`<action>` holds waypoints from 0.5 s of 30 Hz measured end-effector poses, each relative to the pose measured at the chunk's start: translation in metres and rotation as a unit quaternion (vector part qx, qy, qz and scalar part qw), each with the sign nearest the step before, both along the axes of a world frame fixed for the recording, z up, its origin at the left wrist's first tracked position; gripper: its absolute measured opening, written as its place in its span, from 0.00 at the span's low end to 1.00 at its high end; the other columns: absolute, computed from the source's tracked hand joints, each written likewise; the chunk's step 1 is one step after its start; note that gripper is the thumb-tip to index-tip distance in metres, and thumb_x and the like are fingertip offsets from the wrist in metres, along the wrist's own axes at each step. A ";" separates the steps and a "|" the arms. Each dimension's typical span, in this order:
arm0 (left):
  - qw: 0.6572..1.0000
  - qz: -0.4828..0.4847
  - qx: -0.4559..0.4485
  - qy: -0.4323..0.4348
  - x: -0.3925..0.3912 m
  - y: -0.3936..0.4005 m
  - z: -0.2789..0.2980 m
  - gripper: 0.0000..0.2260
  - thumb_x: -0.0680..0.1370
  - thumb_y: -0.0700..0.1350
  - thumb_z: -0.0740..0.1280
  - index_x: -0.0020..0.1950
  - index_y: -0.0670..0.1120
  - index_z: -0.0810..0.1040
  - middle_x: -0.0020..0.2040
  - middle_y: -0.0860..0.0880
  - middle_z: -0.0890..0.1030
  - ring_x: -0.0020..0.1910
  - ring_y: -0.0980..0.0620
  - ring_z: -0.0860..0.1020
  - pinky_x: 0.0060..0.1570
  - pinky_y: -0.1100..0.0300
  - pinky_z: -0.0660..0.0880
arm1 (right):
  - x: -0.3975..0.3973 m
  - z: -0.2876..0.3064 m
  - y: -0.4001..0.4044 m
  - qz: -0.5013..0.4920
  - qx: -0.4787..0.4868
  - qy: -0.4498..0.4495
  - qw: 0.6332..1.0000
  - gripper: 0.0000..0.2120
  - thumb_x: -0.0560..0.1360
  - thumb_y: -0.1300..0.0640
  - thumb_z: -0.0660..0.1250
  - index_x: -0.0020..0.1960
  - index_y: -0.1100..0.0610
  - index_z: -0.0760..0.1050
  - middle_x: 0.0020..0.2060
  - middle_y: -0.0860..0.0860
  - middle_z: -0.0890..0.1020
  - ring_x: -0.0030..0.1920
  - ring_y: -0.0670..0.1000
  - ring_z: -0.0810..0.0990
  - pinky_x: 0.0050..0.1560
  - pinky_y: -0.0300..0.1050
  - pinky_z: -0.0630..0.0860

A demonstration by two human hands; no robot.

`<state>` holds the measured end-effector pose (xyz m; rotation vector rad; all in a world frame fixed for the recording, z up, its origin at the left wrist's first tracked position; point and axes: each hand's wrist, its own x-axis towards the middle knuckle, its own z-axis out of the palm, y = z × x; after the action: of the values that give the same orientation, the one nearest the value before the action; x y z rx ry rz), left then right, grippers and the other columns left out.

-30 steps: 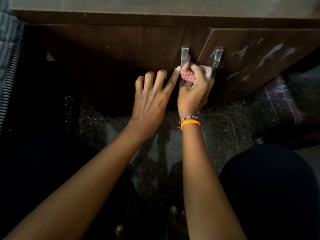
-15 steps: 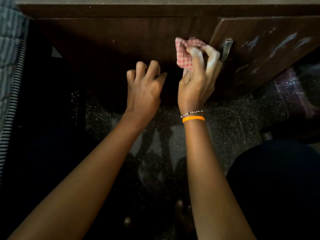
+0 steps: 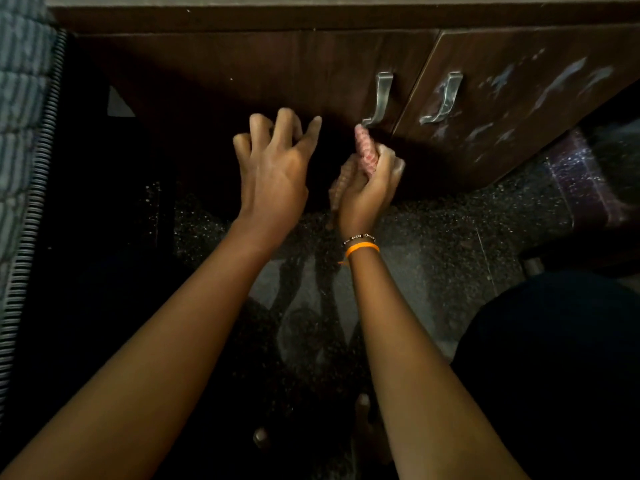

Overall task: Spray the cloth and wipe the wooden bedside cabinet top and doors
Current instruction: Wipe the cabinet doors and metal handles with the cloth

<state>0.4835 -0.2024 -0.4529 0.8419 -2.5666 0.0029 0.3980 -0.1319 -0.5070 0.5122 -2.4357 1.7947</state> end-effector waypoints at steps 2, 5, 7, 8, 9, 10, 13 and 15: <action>1.000 0.016 -0.010 0.008 0.002 -0.002 0.003 0.26 0.70 0.38 0.53 0.67 0.48 0.71 0.54 0.44 0.75 0.49 0.47 0.59 0.42 0.52 0.61 | 0.013 0.008 -0.009 -0.065 -0.056 -0.004 0.996 0.14 0.73 0.69 0.62 0.58 0.66 0.72 0.51 0.59 0.76 0.50 0.43 0.72 0.49 0.22 0.64; 0.999 0.044 -0.008 0.018 0.008 -0.004 0.006 0.26 0.71 0.41 0.50 0.68 0.50 0.70 0.54 0.43 0.75 0.49 0.47 0.58 0.42 0.50 0.65 | 0.031 0.022 -0.019 -0.096 -0.078 -0.024 0.992 0.12 0.76 0.65 0.64 0.56 0.70 0.68 0.49 0.63 0.78 0.46 0.54 0.76 0.43 0.33 0.66; 0.999 0.049 -0.019 0.015 0.010 -0.007 0.004 0.22 0.74 0.43 0.55 0.68 0.50 0.70 0.53 0.43 0.75 0.48 0.47 0.58 0.42 0.50 0.65 | 0.033 0.035 -0.028 -0.114 -0.109 -0.044 0.986 0.09 0.75 0.65 0.65 0.51 0.69 0.70 0.43 0.61 0.79 0.39 0.48 0.76 0.39 0.35 0.67; 0.998 0.048 -0.029 0.012 0.010 -0.009 0.002 0.20 0.76 0.45 0.58 0.68 0.51 0.70 0.53 0.43 0.76 0.48 0.47 0.59 0.42 0.50 0.66 | 0.030 0.041 -0.033 -0.117 -0.133 -0.067 0.982 0.08 0.74 0.66 0.66 0.48 0.69 0.71 0.39 0.57 0.79 0.34 0.43 0.74 0.36 0.33 0.69; 0.998 0.048 -0.041 0.012 0.009 -0.011 0.000 0.20 0.76 0.47 0.61 0.68 0.51 0.70 0.52 0.43 0.76 0.48 0.47 0.59 0.41 0.50 0.66 | 0.025 0.046 -0.039 -0.122 -0.162 -0.100 0.974 0.06 0.73 0.66 0.68 0.46 0.68 0.72 0.35 0.53 0.77 0.31 0.40 0.73 0.33 0.31 0.70; 0.997 0.050 -0.050 0.012 0.009 -0.012 -0.003 0.19 0.77 0.48 0.61 0.68 0.51 0.70 0.52 0.44 0.76 0.48 0.47 0.59 0.41 0.50 0.67 | 0.021 0.050 -0.045 -0.133 -0.195 -0.141 0.962 0.05 0.72 0.67 0.68 0.43 0.67 0.72 0.32 0.51 0.76 0.29 0.40 0.73 0.31 0.29 0.69; 0.997 0.055 -0.061 0.004 0.010 -0.012 -0.008 0.20 0.77 0.47 0.62 0.69 0.52 0.69 0.52 0.44 0.77 0.48 0.47 0.60 0.40 0.51 0.67 | 0.012 0.056 -0.052 -0.152 -0.288 -0.293 0.899 0.07 0.73 0.68 0.67 0.39 0.63 0.70 0.29 0.52 0.75 0.25 0.42 0.74 0.24 0.30 0.72; 0.997 0.058 -0.058 0.006 0.009 -0.013 -0.009 0.20 0.77 0.47 0.64 0.69 0.52 0.69 0.52 0.44 0.76 0.48 0.47 0.60 0.41 0.51 0.68 | 0.011 0.057 -0.053 -0.140 -0.316 -0.335 0.876 0.10 0.73 0.68 0.67 0.36 0.61 0.69 0.30 0.54 0.76 0.28 0.48 0.76 0.25 0.34 0.75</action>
<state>0.4928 -0.2152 -0.4619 0.9431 -2.4753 0.1784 0.4091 -0.1853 -0.4498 -0.5796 -1.8338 2.7316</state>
